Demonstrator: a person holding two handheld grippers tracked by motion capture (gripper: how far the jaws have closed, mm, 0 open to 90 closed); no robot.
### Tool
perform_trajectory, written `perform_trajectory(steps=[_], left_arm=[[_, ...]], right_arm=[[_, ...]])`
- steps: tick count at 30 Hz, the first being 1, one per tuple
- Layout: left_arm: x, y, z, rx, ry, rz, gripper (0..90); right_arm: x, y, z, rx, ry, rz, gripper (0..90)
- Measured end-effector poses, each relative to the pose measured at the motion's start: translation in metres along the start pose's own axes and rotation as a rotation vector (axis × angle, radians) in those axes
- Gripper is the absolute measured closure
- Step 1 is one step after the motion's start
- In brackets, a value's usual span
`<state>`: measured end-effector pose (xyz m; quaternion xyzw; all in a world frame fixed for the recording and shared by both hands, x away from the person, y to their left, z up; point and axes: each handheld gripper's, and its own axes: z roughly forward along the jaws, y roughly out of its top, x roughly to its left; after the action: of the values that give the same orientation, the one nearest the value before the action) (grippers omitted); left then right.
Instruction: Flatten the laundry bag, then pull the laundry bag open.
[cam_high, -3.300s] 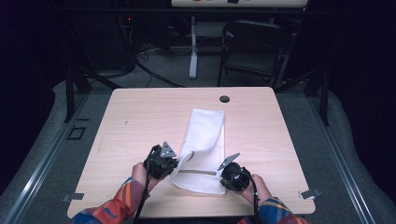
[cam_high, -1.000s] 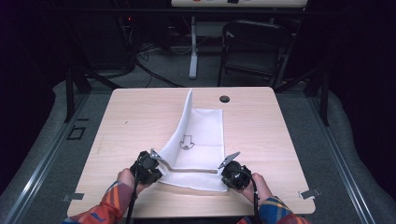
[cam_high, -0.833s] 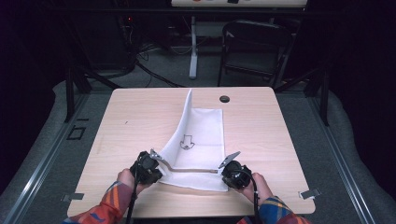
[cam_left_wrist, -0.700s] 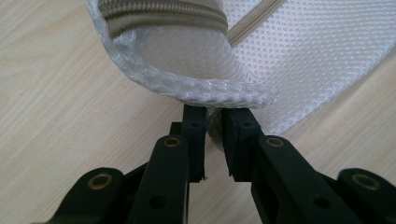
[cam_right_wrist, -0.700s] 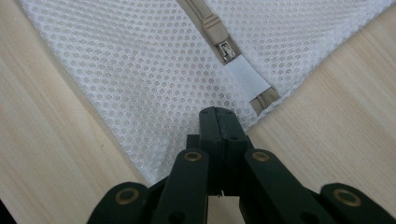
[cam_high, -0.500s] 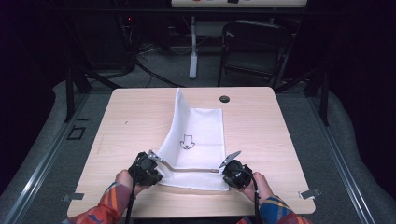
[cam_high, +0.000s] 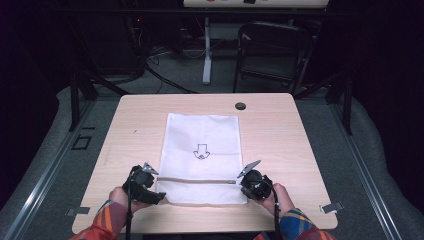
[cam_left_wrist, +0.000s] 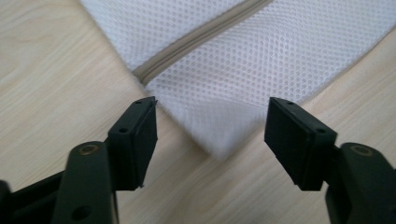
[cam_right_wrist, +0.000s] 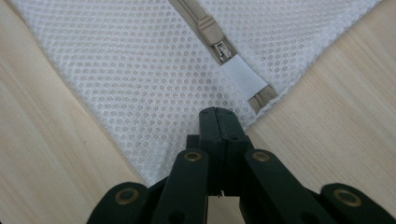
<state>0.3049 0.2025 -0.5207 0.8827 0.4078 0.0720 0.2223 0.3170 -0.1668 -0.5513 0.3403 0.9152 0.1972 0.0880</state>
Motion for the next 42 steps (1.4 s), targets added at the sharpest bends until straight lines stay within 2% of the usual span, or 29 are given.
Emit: perform_trajectory(steps=[1,2,3,4,5,6,11,12,13,15,18,22,29,31,32,36,42], left_arm=[[0.001,0.000,-0.004,-0.035,0.004,-0.011,27.5],[0.001,0.000,-0.005,-0.049,0.001,-0.007,25.2],[0.000,0.002,-0.006,-0.050,0.005,0.001,24.3],[0.000,0.002,-0.006,-0.050,0.005,0.001,21.8],[-0.003,0.005,-0.004,-0.052,0.000,0.022,19.9],[-0.003,0.005,-0.004,-0.052,0.000,0.022,18.8],[-0.010,0.021,0.002,-0.087,0.004,0.064,15.0],[-0.012,0.025,0.004,-0.095,-0.003,0.066,14.4],[-0.013,0.028,0.005,-0.096,-0.003,0.087,14.3],[-0.018,0.034,0.008,-0.101,-0.010,0.103,13.8],[-0.023,0.043,0.014,-0.105,-0.015,0.128,12.8],[-0.029,0.054,0.023,-0.095,-0.026,0.158,12.6],[-0.034,0.066,0.032,-0.085,-0.034,0.178,12.5],[-0.036,0.070,0.035,-0.082,-0.051,0.191,12.5],[-0.038,0.072,0.037,-0.085,-0.042,0.193,12.5],[-0.043,0.079,0.041,-0.097,-0.051,0.203,12.5],[-0.050,0.091,0.051,-0.121,-0.078,0.218,10.6]], right_arm=[[-0.002,0.000,-0.002,-0.005,0.009,0.007,84.8],[-0.003,0.000,-0.003,-0.016,0.011,0.014,81.7],[-0.003,0.001,-0.005,-0.030,0.011,0.023,76.6],[-0.003,0.001,-0.005,-0.030,0.011,0.023,76.6],[-0.006,0.002,-0.009,-0.042,0.013,0.034,67.6],[-0.007,0.003,-0.011,-0.050,0.012,0.044,60.2],[-0.013,0.002,-0.012,-0.067,0.038,0.085,31.2],[-0.014,0.002,-0.013,-0.060,0.032,0.078,27.3],[-0.015,0.001,-0.013,-0.058,0.034,0.075,23.7],[-0.015,0.001,-0.014,-0.065,0.030,0.085,17.7],[-0.015,0.001,-0.015,-0.081,0.029,0.089,15.0],[-0.017,0.001,-0.015,-0.073,0.037,0.089,13.8],[-0.018,0.001,-0.014,-0.072,0.034,0.096,14.1],[-0.019,0.001,-0.014,-0.069,0.033,0.097,14.1],[-0.019,0.001,-0.014,-0.069,0.032,0.096,14.1],[-0.019,0.000,-0.014,-0.068,0.031,0.096,14.1],[-0.018,0.002,-0.012,-0.079,0.016,0.106,15.6]])
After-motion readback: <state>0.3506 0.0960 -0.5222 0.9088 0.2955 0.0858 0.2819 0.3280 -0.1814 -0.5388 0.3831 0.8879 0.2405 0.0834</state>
